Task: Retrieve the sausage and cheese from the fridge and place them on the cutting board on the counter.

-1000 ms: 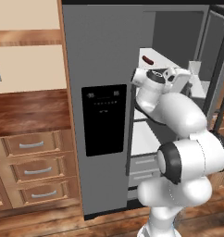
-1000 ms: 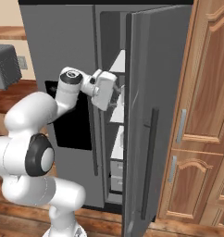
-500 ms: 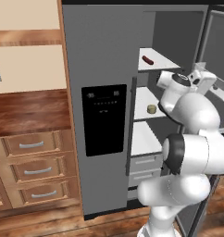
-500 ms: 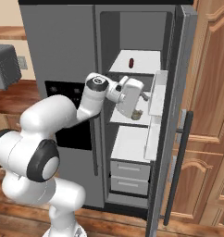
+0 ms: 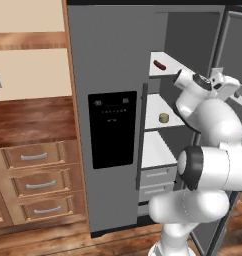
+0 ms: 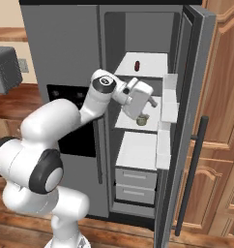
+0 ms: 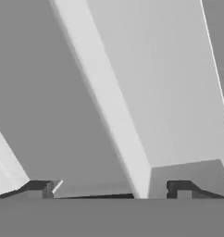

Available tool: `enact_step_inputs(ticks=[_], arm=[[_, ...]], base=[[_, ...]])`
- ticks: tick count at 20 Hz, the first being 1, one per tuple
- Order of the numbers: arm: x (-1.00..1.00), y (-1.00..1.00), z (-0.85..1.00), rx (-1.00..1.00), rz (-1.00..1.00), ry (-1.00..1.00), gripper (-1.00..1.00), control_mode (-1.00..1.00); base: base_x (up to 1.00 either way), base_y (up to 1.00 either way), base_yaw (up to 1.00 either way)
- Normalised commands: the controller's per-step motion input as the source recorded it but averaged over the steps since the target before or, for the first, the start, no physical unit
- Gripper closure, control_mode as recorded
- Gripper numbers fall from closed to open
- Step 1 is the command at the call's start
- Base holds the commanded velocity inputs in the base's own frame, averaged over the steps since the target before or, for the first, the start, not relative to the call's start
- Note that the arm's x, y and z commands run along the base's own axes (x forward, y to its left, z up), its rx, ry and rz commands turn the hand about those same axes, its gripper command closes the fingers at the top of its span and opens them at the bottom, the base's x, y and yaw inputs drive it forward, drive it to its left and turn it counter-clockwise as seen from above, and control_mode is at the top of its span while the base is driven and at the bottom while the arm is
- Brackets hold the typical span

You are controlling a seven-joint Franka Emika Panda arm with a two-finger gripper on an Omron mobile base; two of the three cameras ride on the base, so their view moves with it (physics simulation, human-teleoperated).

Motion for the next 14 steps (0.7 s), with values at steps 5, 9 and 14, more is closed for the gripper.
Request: enact_step_inputs(ticks=[5,9,14], arm=[[-0.7,0.79,0.24,0.27,0.07,-0.36,-1.0,-1.0],[-0.54,0.95,0.24,0.43,0.14,-0.25,-1.0,-1.0],[-0.07,1.0,0.08,0.45,0.27,-0.02,-1.0,-1.0]], base=[[0.0,0.0,0.0],[0.0,0.0,0.0],[0.0,0.0,0.0]])
